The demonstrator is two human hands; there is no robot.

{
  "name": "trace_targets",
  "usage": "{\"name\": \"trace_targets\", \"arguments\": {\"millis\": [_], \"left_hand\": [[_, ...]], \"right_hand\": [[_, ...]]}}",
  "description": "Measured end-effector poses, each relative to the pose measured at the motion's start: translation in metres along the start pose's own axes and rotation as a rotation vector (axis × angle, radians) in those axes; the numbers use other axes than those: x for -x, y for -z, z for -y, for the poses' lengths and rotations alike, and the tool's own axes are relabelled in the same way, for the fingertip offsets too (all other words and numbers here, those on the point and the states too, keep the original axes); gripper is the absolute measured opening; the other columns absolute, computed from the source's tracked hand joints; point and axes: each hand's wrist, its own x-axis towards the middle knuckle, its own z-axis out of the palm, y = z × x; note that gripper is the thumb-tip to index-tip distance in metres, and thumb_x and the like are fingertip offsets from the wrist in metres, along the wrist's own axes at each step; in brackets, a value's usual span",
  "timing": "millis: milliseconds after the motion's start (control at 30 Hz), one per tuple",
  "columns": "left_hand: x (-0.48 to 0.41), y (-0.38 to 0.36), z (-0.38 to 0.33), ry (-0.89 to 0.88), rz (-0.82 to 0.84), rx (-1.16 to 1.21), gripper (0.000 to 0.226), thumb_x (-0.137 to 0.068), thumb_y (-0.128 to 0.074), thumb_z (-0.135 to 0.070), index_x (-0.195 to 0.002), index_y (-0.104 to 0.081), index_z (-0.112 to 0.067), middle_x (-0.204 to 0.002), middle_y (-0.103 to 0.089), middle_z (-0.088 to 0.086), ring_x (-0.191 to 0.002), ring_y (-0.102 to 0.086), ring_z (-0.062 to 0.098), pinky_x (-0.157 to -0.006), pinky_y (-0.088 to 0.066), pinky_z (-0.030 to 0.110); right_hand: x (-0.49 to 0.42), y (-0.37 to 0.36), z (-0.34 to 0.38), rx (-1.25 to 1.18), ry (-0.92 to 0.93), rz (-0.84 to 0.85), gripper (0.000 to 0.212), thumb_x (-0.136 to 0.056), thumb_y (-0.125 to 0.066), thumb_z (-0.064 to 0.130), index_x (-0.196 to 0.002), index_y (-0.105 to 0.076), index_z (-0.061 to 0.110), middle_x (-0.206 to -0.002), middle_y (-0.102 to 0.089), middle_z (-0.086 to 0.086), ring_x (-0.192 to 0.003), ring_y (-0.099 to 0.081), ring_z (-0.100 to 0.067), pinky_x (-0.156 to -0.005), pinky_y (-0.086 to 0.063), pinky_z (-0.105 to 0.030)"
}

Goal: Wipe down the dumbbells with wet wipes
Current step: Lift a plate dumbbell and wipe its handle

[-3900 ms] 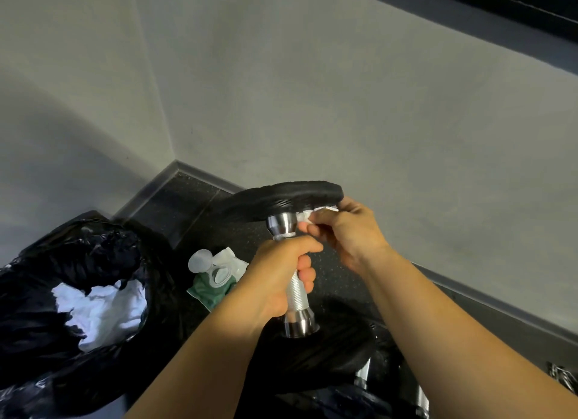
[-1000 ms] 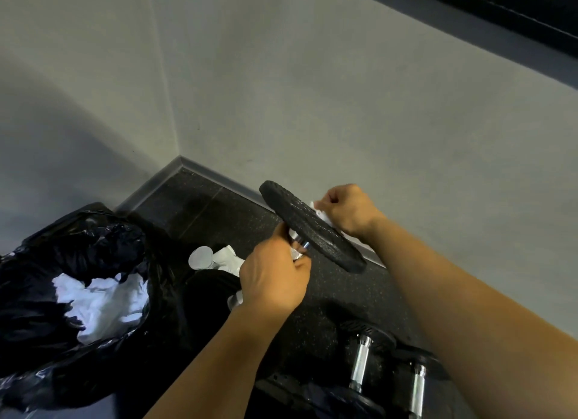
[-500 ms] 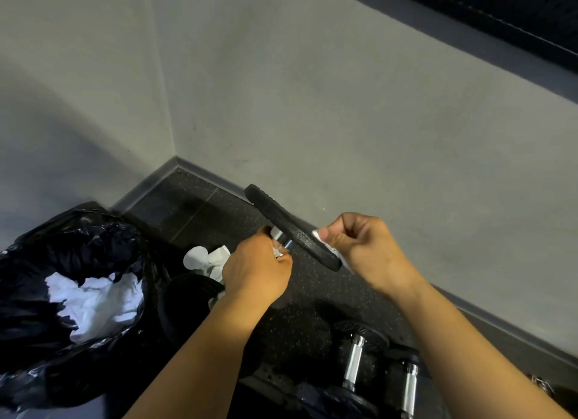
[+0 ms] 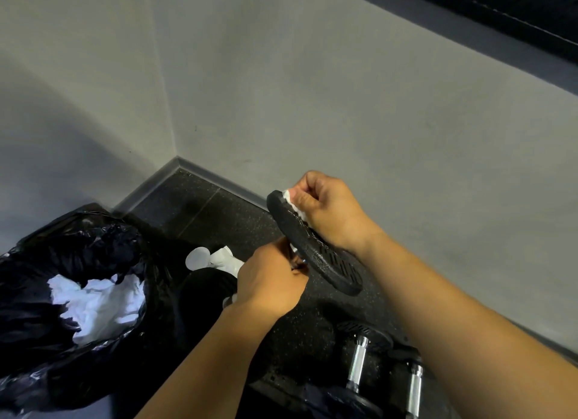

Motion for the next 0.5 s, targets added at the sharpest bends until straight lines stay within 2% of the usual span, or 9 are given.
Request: {"name": "trace_targets", "arguments": {"millis": [67, 167, 233, 300, 400, 500], "left_hand": [[0.001, -0.001, 0.000, -0.010, -0.005, 0.004, 0.033, -0.087, -0.061, -0.032, -0.060, -0.042, -0.030, -0.064, -0.051, -0.009, -0.069, -0.054, 0.018, -0.065, -0.040, 0.029], [0.001, -0.001, 0.000, -0.038, -0.016, -0.002, 0.037, -0.087, -0.062, -0.031, -0.058, -0.039, -0.029, -0.061, -0.049, -0.010, -0.071, -0.055, 0.018, -0.066, -0.041, 0.029], [0.001, 0.001, 0.000, -0.042, -0.017, -0.016, 0.038, -0.088, -0.063, -0.031, -0.059, -0.039, -0.030, -0.062, -0.048, -0.011, -0.072, -0.055, 0.017, -0.067, -0.041, 0.029], [0.000, 0.002, -0.001, -0.037, 0.000, -0.025, 0.039, -0.089, -0.062, -0.029, -0.059, -0.037, -0.028, -0.062, -0.045, -0.010, -0.071, -0.051, 0.016, -0.067, -0.038, 0.029], [-0.003, 0.002, 0.001, -0.026, 0.012, -0.031, 0.038, -0.089, -0.061, -0.027, -0.059, -0.039, -0.026, -0.062, -0.047, -0.010, -0.067, -0.052, 0.013, -0.064, -0.037, 0.027], [-0.005, 0.001, 0.003, 0.017, 0.005, -0.031, 0.035, -0.088, -0.060, -0.022, -0.059, -0.039, -0.026, -0.060, -0.047, -0.009, -0.058, -0.046, 0.008, -0.056, -0.034, 0.026]], "right_hand": [[-0.007, 0.001, -0.017, 0.067, -0.058, -0.022, 0.020, -0.095, -0.056, 0.023, -0.078, -0.052, 0.012, -0.060, -0.051, 0.007, -0.055, -0.045, -0.006, -0.059, -0.040, -0.022], [-0.007, 0.007, -0.047, 0.191, -0.158, -0.048, 0.020, -0.095, -0.054, 0.026, -0.084, -0.055, 0.009, -0.065, -0.051, 0.004, -0.064, -0.047, -0.015, -0.069, -0.044, -0.038], [-0.002, 0.012, -0.063, 0.267, -0.228, -0.039, 0.021, -0.095, -0.053, 0.027, -0.086, -0.055, 0.009, -0.066, -0.052, 0.004, -0.070, -0.050, -0.018, -0.073, -0.046, -0.039], [0.005, 0.017, -0.071, 0.331, -0.289, -0.012, 0.021, -0.095, -0.055, 0.028, -0.084, -0.056, 0.010, -0.067, -0.054, 0.004, -0.071, -0.052, -0.018, -0.068, -0.045, -0.032], [0.017, 0.024, -0.058, 0.187, -0.293, -0.063, 0.023, -0.093, -0.058, 0.025, -0.085, -0.058, 0.004, -0.066, -0.061, 0.002, -0.061, -0.057, -0.015, -0.055, -0.051, -0.022], [0.034, 0.028, -0.022, -0.098, -0.140, -0.160, 0.019, -0.092, -0.058, 0.018, -0.085, -0.057, 0.001, -0.064, -0.060, -0.001, -0.050, -0.054, -0.013, -0.047, -0.051, -0.022]]}}
